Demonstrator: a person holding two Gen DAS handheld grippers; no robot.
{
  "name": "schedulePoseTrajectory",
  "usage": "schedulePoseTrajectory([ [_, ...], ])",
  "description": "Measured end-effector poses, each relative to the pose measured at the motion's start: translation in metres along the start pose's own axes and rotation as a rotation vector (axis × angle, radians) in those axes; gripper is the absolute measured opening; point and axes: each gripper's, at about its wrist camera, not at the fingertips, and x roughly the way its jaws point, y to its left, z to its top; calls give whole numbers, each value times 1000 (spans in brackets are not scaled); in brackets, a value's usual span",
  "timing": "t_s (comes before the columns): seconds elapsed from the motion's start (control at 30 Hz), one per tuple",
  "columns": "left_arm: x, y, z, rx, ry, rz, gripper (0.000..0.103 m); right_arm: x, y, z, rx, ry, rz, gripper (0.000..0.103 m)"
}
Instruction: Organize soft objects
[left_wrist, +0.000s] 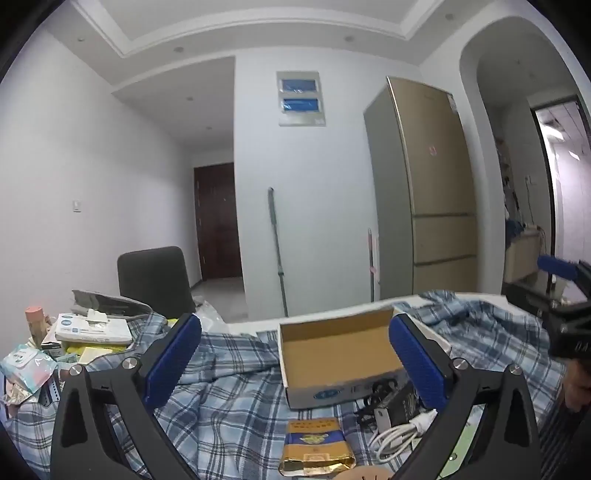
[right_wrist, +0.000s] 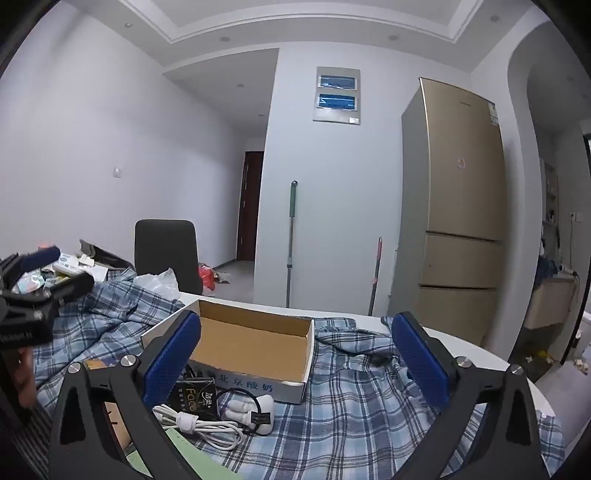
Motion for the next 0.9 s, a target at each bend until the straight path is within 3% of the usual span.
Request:
schedulePoseTrajectory([
  [0.23, 2, 4, -1, -19, 15, -26, 103, 5, 1, -1, -3, 24, 20, 103],
  [0.37, -2, 12, -1, -68, -6, -105, 103, 4, 4, -1, -13, 25, 19, 103],
  [0.9, -2, 11, 1, -58, 3, -92, 103, 6, 8, 1, -37, 39, 5, 103],
])
